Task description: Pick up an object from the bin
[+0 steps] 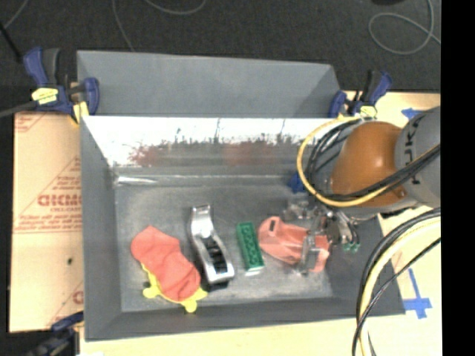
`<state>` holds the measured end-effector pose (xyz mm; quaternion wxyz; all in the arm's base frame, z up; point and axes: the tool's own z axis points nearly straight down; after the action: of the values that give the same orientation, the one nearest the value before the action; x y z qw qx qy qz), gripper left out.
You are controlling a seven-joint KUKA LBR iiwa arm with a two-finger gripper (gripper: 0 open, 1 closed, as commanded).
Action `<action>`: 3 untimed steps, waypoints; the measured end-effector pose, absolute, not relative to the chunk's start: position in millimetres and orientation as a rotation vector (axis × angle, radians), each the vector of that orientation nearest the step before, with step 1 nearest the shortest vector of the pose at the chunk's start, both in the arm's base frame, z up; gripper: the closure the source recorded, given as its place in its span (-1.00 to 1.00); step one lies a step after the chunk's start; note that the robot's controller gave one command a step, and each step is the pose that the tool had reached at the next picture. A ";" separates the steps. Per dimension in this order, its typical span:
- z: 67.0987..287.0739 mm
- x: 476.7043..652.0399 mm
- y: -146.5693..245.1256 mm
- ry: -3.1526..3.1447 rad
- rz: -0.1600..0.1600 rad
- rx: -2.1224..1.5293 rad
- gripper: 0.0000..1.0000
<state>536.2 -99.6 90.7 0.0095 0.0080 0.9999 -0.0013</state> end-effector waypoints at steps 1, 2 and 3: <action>90.7 536.2 -99.6 3.123 -0.004 0.025 1.00; 86.7 527.9 -98.8 3.098 -0.004 0.075 1.00; 80.8 524.8 -96.8 3.091 -0.005 0.106 1.00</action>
Offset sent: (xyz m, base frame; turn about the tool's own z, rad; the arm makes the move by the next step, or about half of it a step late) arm -0.0325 0.0018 -0.0198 0.0699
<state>524.8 -96.8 80.8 0.0245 0.0343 0.9991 -0.0016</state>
